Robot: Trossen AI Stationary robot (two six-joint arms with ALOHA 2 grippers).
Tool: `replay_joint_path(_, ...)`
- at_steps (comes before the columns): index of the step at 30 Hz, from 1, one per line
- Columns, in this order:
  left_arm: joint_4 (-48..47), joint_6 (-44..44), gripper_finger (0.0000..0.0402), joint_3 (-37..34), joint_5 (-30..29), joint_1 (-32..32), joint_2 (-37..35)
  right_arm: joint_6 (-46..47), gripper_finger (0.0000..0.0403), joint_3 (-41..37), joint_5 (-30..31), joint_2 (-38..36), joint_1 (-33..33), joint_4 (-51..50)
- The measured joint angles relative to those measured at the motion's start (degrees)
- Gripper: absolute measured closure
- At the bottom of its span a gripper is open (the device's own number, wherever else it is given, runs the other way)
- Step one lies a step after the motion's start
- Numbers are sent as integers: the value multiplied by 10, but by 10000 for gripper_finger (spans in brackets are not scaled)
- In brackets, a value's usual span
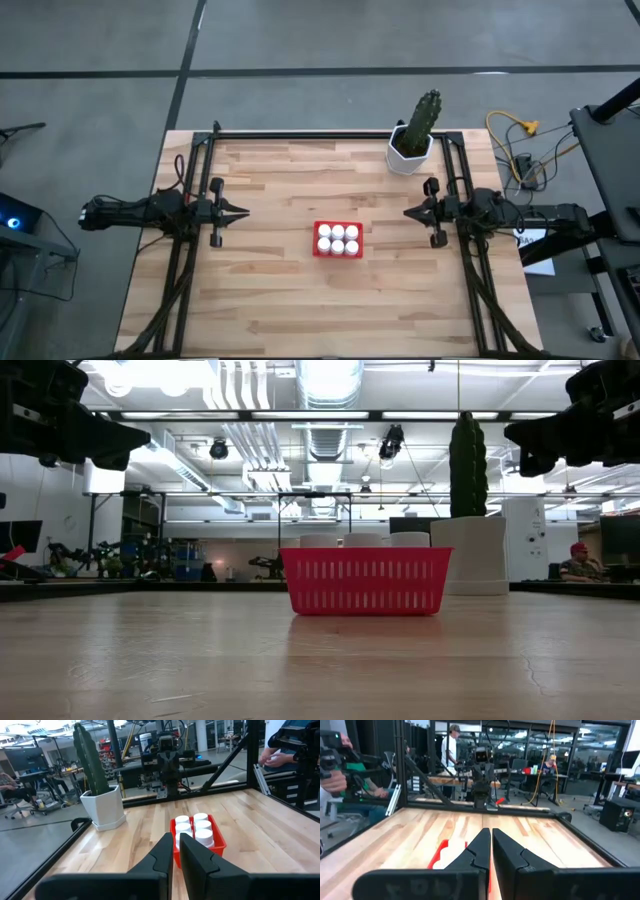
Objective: Pick and place pill bottles into a basket
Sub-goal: Return to Home Position
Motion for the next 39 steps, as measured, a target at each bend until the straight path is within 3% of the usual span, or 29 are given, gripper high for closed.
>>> replay_joint_path(10,0,1,387,0,0,0,0,41,394,0,2,0,0,-33)
replay_joint_path(39,0,1,387,0,0,0,2,44,394,0,1,0,0,-37)
